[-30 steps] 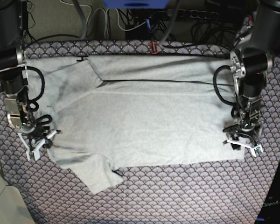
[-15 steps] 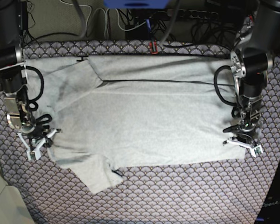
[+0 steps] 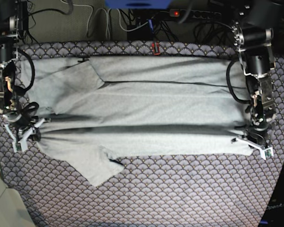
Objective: Fold the T-shirt properly
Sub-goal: 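Fold the grasped middle toward the collar edge with both grippers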
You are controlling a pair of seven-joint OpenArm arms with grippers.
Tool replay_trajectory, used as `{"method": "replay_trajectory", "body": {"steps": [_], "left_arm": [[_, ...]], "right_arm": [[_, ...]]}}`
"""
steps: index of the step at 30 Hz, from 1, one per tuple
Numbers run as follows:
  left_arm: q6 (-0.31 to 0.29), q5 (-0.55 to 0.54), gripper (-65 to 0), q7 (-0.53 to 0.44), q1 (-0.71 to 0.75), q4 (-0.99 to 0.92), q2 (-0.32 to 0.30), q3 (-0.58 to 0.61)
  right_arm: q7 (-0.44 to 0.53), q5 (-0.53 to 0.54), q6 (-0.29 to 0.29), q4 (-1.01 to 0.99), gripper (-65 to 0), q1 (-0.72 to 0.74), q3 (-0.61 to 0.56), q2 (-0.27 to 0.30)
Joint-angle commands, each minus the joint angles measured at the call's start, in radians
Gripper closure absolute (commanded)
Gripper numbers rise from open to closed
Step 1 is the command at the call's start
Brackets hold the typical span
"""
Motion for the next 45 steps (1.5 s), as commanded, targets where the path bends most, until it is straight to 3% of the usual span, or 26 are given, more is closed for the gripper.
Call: {"method": "replay_trajectory", "body": {"steps": [1, 5, 11, 21, 25, 28, 45], "left_arm": [[0.005, -0.001, -0.4, -0.024, -0.009, 0.037, -0.017, -0.003], [0.005, -0.001, -0.4, -0.021, 0.054, 0.098, -0.017, -0.033], [0.002, -0.001, -0.4, 0.065, 0.116, 0.189, -0.011, -0.158], [0.002, -0.002, -0.4, 0.066, 0.254, 0.322, -0.011, -0.165], [0.002, -0.019, -0.4, 0.066, 0.312, 0.358, -0.008, -0.165], [0.002, -0.106, -0.4, 0.066, 0.355, 0.364, -0.017, -0.165], [0.002, -0.142, -0.4, 0.068, 0.413, 0.374, -0.031, -0.165]], "right_arm": [[0.01, 0.001, -0.001, 0.048, 0.0, -0.005, 0.02, 0.027], [-0.027, 0.001, -0.001, 0.18, 0.0, -0.107, 0.089, 0.028], [-0.039, 0.002, -0.001, 0.308, 0.0, -0.264, 0.168, 0.025], [-0.033, 0.007, 0.003, 0.473, 0.0, -0.442, 0.229, 0.024], [-0.039, 0.005, 0.083, 0.486, 0.0, -0.465, 0.266, 0.002], [-0.039, 0.002, 0.126, 0.485, 0.0, -0.485, 0.329, -0.038], [-0.036, 0.004, 0.132, 0.491, 0.0, -0.566, 0.335, -0.058]]}}
